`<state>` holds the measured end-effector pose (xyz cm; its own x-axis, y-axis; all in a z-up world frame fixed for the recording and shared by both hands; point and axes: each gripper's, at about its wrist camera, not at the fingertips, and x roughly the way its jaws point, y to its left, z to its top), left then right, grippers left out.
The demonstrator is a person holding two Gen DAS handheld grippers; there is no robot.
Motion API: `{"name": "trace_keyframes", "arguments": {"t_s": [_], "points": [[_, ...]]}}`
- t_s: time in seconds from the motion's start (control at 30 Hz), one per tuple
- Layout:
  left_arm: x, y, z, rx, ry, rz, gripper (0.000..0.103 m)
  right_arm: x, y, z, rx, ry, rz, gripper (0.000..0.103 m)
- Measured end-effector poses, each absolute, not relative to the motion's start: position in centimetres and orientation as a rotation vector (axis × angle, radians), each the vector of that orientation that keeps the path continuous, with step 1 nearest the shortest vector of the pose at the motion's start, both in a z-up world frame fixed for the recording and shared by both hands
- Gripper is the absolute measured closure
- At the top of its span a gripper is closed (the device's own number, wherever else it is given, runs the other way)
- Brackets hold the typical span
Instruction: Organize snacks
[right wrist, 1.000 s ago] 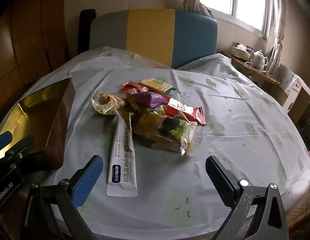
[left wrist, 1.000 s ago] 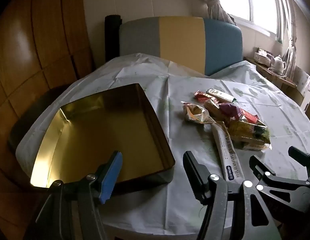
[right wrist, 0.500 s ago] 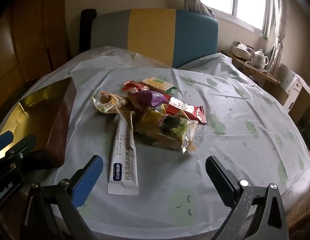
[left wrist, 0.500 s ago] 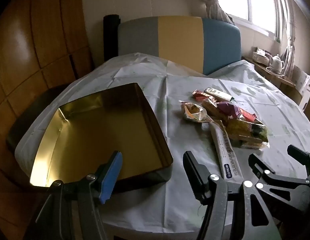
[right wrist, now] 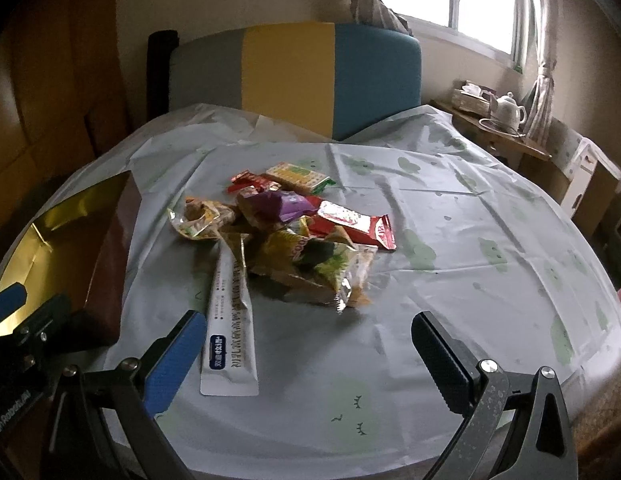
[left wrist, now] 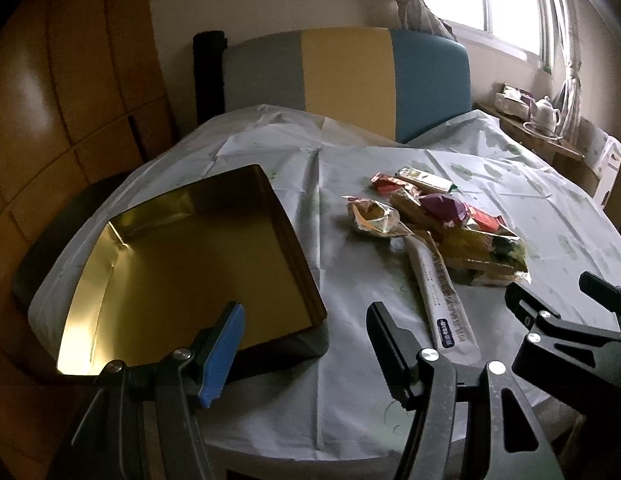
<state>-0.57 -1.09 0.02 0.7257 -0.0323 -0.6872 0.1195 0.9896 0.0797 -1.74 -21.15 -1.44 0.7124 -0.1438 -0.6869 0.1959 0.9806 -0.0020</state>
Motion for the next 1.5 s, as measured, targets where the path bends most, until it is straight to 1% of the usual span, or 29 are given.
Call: {"name": "trace_keyframes", "arguments": {"t_s": [1.0, 1.5], "points": [[-0.9, -2.9, -0.2, 0.173, 0.761, -0.130, 0.039, -2.3, -23.3, -0.9, 0.100, 0.725, -0.222, 0.000], [-1.0, -3.9, -0.6, 0.205, 0.778, -0.160, 0.039, -1.2, -26.3, 0.3, 0.101, 0.712, -0.236, 0.000]]}}
